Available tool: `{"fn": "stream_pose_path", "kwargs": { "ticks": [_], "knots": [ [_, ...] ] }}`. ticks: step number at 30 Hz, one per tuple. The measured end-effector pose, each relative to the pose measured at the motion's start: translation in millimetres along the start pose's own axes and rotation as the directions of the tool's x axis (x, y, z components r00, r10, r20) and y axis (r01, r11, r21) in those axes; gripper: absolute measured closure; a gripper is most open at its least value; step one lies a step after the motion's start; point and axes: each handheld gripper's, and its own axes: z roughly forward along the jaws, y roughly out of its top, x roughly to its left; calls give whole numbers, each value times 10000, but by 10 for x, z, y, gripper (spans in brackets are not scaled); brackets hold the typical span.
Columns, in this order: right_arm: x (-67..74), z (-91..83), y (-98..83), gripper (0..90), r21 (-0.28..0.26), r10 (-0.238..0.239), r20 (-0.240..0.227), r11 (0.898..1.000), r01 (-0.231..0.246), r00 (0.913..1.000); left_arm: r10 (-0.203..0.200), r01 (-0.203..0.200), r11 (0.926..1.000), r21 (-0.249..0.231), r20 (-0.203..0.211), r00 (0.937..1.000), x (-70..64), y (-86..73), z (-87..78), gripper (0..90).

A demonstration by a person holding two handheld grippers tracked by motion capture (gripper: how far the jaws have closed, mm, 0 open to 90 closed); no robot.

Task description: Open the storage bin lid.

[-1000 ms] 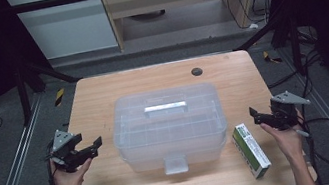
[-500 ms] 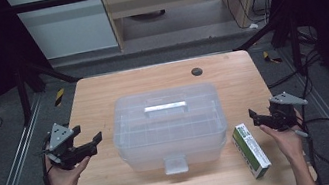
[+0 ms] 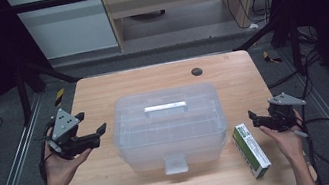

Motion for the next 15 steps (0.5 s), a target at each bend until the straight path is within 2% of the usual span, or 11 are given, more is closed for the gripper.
{"fn": "stream_pose_path", "kwargs": {
  "ticks": [4,5,7,10,11,15],
  "knots": [
    [-6,11,-8,159,54,-47,13,10000,47,10000,683,-689,9973,235,248,9974,-41,113,19,225],
    [-6,13,-10,159,74,-50,9,10000,50,10000,683,-689,9973,235,248,9974,-41,113,19,227],
    [-7,20,-13,159,118,-68,0,9999,68,10000,1174,-1191,9920,413,419,9922,-72,187,39,227],
    [-4,22,-13,159,159,-84,-11,9998,85,10000,1544,-1569,9863,505,494,9868,-111,246,56,228],
    [-4,22,-13,159,159,-84,-11,9998,85,10000,1544,-1569,9863,505,494,9868,-111,246,56,228],
    [-1,29,-17,159,195,-111,-60,9997,112,9999,2054,-2096,9752,711,623,9767,-198,315,102,229]
  ]
}}
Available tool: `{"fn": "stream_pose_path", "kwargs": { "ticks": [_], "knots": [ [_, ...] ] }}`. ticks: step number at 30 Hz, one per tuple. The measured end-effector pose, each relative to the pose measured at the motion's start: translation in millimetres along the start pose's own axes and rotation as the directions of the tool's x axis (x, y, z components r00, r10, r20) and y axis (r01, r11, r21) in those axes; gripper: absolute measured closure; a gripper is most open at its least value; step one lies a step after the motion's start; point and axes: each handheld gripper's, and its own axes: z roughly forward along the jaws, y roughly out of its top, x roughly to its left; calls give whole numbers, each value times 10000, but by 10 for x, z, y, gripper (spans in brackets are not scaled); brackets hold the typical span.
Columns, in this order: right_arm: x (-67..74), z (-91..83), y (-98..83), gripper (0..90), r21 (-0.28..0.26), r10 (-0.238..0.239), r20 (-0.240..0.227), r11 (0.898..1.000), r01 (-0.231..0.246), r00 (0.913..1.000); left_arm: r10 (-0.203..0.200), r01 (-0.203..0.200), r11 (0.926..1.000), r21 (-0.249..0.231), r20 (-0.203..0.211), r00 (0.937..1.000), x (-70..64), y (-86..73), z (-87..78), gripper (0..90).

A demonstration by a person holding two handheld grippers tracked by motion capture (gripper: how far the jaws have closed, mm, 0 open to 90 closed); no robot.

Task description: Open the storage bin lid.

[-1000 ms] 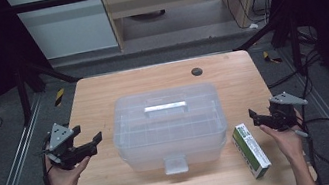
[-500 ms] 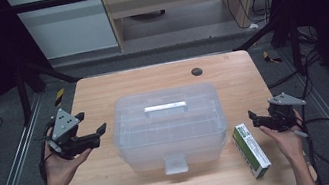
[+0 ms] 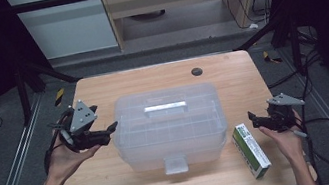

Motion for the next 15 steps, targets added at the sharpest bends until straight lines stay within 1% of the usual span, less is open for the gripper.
{"fn": "stream_pose_path", "kwargs": {
  "ticks": [1,2,3,4,5,7,9,11,12,13,14,15],
  "knots": [
    [0,0,0,159,0,0,0,10000,0,10000,0,0,10000,0,0,10000,0,0,0,229],
    [4,1,0,159,26,27,-17,10000,-27,10000,261,-261,9997,-12,13,9997,-9,27,19,229],
    [5,6,-2,159,52,-20,-10,10000,20,10000,368,-369,9992,181,19,9993,-37,62,31,229],
    [5,6,-2,159,52,-20,-10,10000,20,10000,368,-369,9992,181,19,9993,-37,62,31,228],
    [9,8,-3,159,58,-24,-17,10000,24,10000,685,-684,9973,283,-23,9976,-56,115,43,228],
    [10,9,-4,159,74,-35,-23,10000,35,10000,781,-782,9966,260,29,9969,-77,168,45,228],
    [8,10,-4,159,81,-19,-32,10000,19,10000,1003,-1004,9946,243,60,9949,-106,224,50,228],
    [6,11,-6,159,85,-9,-31,10000,10,10000,1111,-1113,9934,280,85,9938,-136,263,61,228],
    [6,12,-7,159,84,-24,-32,10000,24,10000,1243,-1246,9917,315,98,9922,-149,284,67,229],
    [6,12,-7,159,84,-24,-32,10000,24,10000,1243,-1246,9917,315,98,9922,-149,284,67,229],
    [8,12,-6,159,86,-37,-55,10000,38,10000,1419,-1424,9892,347,149,9898,-179,321,87,229],
    [8,12,-6,159,88,-33,-66,10000,34,10000,1508,-1512,9878,368,154,9885,-196,337,96,229]
  ]
}}
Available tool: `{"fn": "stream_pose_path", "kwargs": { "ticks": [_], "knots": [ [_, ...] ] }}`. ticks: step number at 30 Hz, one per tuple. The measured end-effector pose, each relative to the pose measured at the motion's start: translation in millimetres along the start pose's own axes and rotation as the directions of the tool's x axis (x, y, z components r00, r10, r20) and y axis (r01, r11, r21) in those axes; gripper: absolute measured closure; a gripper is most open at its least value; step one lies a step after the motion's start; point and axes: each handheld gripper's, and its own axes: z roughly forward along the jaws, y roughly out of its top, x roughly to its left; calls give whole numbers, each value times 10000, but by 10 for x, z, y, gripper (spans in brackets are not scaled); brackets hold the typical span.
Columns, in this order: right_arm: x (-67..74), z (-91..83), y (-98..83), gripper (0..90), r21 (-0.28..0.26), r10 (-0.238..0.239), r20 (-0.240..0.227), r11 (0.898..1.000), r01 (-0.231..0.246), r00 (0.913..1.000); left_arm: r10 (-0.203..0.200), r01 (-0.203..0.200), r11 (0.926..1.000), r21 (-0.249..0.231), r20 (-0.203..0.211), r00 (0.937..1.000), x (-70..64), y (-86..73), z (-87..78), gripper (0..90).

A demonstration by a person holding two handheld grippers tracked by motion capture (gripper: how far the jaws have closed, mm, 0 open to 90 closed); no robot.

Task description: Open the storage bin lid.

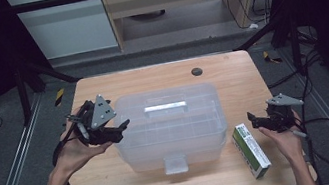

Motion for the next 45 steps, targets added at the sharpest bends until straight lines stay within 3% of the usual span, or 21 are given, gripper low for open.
{"fn": "stream_pose_path", "kwargs": {
  "ticks": [10,17,22,23,27,36,39,45],
  "knots": [
    [8,17,-7,159,80,-51,-30,10000,52,10000,896,-897,9949,455,50,9960,-93,142,72,238],
    [10,21,-8,160,96,-21,-50,10000,22,10000,1267,-1270,9904,539,91,9919,-141,214,107,247],
    [11,24,-9,160,106,-12,-70,9999,13,10000,1667,-1667,9839,642,53,9860,-176,293,136,252],
    [10,23,-9,160,102,-20,-65,9999,21,10000,1903,-1901,9789,745,41,9817,-193,327,147,253],
    [8,23,-8,161,92,-17,-73,10000,18,10000,2179,-2181,9735,682,101,9759,-229,377,178,257],
    [10,32,-10,164,103,-33,-169,9999,34,9999,2530,-2521,9632,934,30,9675,-294,455,241,282],
    [9,34,-11,168,98,-101,-169,9999,102,9998,2832,-2831,9547,915,126,9590,-322,502,267,291],
    [11,34,-11,172,99,-110,-196,9999,112,9997,3068,-3061,9449,1162,122,9517,-368,556,284,318]
  ]
}}
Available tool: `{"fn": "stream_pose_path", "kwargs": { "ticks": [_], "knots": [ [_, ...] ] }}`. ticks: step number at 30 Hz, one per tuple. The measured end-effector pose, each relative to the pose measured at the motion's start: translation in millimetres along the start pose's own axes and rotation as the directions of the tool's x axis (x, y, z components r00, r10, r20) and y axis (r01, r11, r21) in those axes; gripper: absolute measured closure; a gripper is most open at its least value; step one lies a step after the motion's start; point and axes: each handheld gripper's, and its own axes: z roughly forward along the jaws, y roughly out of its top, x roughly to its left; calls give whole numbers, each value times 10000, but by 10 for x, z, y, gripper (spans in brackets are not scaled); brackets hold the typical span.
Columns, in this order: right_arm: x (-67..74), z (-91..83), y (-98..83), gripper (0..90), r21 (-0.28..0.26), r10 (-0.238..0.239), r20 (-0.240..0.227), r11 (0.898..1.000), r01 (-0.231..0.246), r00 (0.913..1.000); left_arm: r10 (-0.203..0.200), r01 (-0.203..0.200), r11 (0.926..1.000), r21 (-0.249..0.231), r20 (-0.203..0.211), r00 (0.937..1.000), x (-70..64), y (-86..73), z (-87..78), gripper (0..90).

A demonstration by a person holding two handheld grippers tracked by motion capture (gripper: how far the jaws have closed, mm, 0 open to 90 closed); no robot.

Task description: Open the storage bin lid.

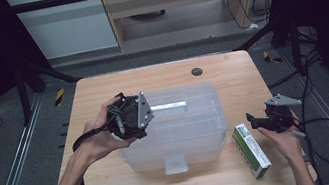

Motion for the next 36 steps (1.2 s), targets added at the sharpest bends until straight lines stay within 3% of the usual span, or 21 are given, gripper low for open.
{"fn": "stream_pose_path", "kwargs": {
  "ticks": [17,20,21,24,28,36],
  "knots": [
    [13,15,-6,184,114,-77,-57,9999,78,10000,1033,-1035,9935,480,74,9946,-63,139,189,379],
    [17,15,-6,192,106,-105,-90,9999,106,9999,973,-976,9947,337,87,9952,-77,157,225,398],
    [17,14,-6,193,94,-117,-93,9999,117,9999,1125,-1127,9932,305,78,9936,-68,165,233,405],
    [15,13,-5,202,60,-152,-111,9999,153,9998,1228,-1232,9910,518,96,9924,-66,177,256,432],
    [19,15,-6,210,48,-166,-150,9998,166,9997,1220,-1225,9917,397,136,9924,-60,191,274,472],
    [24,13,-7,223,44,-133,-213,9999,134,9997,1829,-1845,9801,731,283,9827,-90,225,298,538]
  ]
}}
